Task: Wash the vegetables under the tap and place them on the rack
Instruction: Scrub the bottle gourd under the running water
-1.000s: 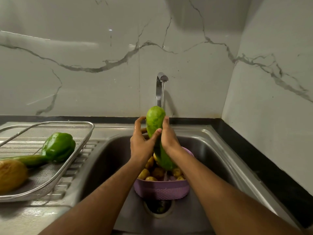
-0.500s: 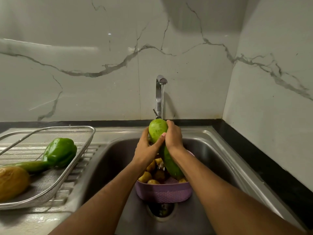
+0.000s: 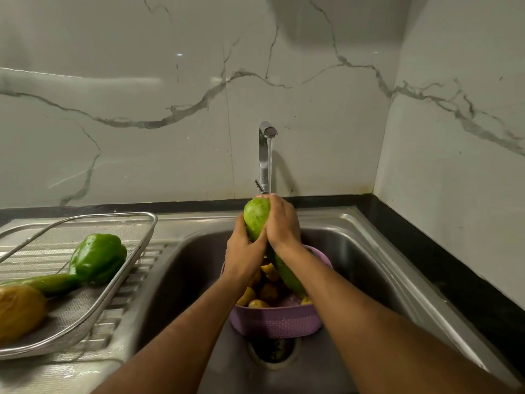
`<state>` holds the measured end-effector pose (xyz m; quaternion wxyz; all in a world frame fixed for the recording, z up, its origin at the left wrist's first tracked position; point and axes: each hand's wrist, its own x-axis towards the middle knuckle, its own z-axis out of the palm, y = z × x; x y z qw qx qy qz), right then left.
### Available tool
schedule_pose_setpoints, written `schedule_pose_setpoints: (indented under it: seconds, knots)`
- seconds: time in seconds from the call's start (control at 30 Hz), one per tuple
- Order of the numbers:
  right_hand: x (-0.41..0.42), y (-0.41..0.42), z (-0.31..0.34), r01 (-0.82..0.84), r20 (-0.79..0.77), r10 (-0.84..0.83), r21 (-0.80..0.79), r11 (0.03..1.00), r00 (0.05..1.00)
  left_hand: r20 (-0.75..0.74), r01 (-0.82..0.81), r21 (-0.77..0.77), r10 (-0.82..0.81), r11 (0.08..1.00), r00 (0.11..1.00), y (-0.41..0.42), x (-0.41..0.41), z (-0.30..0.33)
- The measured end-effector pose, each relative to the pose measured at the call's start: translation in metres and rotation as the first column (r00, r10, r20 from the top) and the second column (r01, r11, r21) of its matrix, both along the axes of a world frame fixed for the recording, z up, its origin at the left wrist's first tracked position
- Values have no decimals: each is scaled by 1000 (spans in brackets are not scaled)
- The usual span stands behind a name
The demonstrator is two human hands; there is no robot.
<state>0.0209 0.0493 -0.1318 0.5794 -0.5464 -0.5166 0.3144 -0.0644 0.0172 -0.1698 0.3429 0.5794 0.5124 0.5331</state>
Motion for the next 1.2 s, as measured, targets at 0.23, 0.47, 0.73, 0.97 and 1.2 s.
schedule_pose_setpoints:
  seconds: [0.23, 0.47, 0.73, 0.97, 1.2]
  knots:
    - [11, -2, -20, -25, -11, 24, -142, 990, 1000, 55, 0, 1, 0, 1000, 998, -2, 0, 7]
    - [7, -1, -1, -40, 15, 40, -18, 999, 999, 55, 63, -34, -61, 997, 997, -2, 6, 7]
    - [12, 1, -11, -86, -12, 86, -98, 991, 996, 150, 84, -31, -78, 996, 986, -2, 3, 12]
    - [15, -1, -20, -77, -43, 73, -79, 994, 996, 160, 66, -21, -62, 998, 985, -2, 6, 10]
    - [9, -5, 4, -84, 23, 84, -15, 996, 996, 148, 86, -16, -83, 996, 986, -4, 9, 9]
